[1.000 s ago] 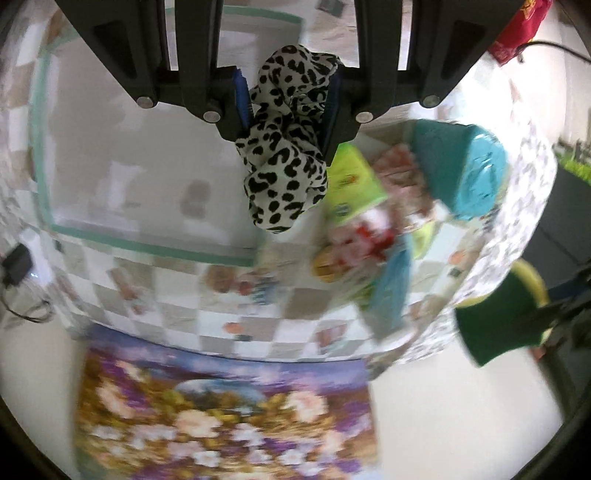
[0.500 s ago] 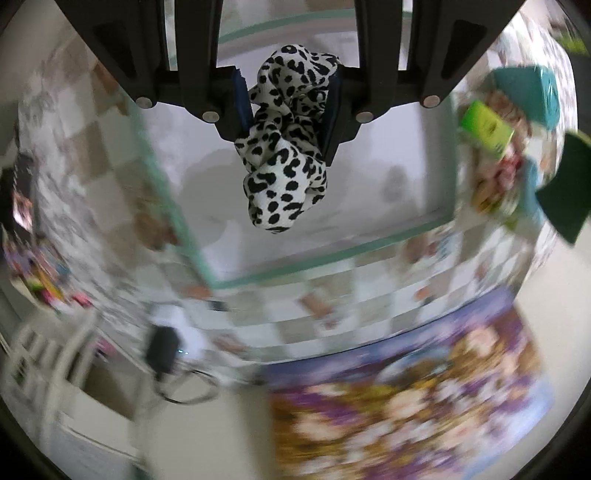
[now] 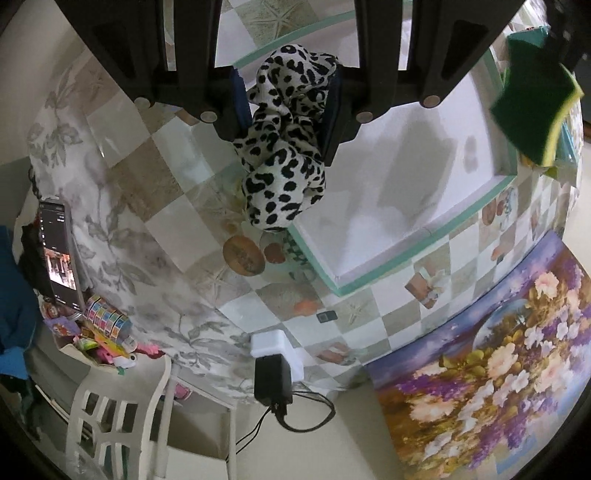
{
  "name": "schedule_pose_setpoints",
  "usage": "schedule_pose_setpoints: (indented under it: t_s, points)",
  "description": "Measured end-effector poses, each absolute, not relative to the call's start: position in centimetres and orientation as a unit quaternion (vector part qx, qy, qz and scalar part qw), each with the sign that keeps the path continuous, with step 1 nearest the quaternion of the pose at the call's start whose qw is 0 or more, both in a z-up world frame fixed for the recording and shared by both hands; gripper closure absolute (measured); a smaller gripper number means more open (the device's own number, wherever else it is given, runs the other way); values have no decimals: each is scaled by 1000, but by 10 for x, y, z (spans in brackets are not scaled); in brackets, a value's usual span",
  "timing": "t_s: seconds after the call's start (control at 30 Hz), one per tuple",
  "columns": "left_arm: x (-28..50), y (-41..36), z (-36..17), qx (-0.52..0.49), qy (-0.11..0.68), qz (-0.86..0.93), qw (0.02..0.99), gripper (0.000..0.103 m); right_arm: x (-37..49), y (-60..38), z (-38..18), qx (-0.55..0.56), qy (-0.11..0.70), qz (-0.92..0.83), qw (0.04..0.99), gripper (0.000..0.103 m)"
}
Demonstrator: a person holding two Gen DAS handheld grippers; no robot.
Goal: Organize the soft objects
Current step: 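Carry scrunchie and sponge into the white tray and open both grippers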
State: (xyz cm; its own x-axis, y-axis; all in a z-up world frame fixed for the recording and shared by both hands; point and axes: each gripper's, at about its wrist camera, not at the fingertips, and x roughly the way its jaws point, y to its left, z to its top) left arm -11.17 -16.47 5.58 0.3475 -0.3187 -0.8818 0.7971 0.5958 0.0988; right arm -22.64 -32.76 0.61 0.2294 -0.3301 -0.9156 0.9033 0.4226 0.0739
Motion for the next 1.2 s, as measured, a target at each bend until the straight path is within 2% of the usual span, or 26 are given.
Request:
schedule_pose_setpoints:
  t_s: [0.2, 0.4, 0.5, 0.53, 0.57, 0.63, 0.73, 1.2]
  points:
    - [-118, -171, 44, 282, 458, -362, 761, 73, -215, -323, 0, 312, 466, -414, 717, 65]
    - [-109, -167, 44, 262, 474, -357, 761, 62, -213, -319, 2, 314, 467, -404, 721, 61]
    - [-108, -167, 46, 252, 476, -365, 759, 50, -211, -317, 9, 307, 462, -406, 727, 55]
    - [-108, -167, 48, 246, 477, -369, 759, 42, -210, -316, 13, 305, 457, -404, 731, 52]
    - [-107, -166, 50, 240, 478, -372, 759, 35, -210, -315, 17, 306, 452, -403, 735, 44]
    - [-107, -165, 54, 233, 474, -376, 761, 30, -211, -315, 23, 308, 440, -406, 740, 33]
    - [-104, -163, 59, 225, 468, -376, 767, 24, -214, -315, 31, 307, 427, -413, 744, 32]
    - [-53, -127, 71, 125, 498, -325, 794, 21, -219, -318, 29, 317, 430, -423, 732, 31]
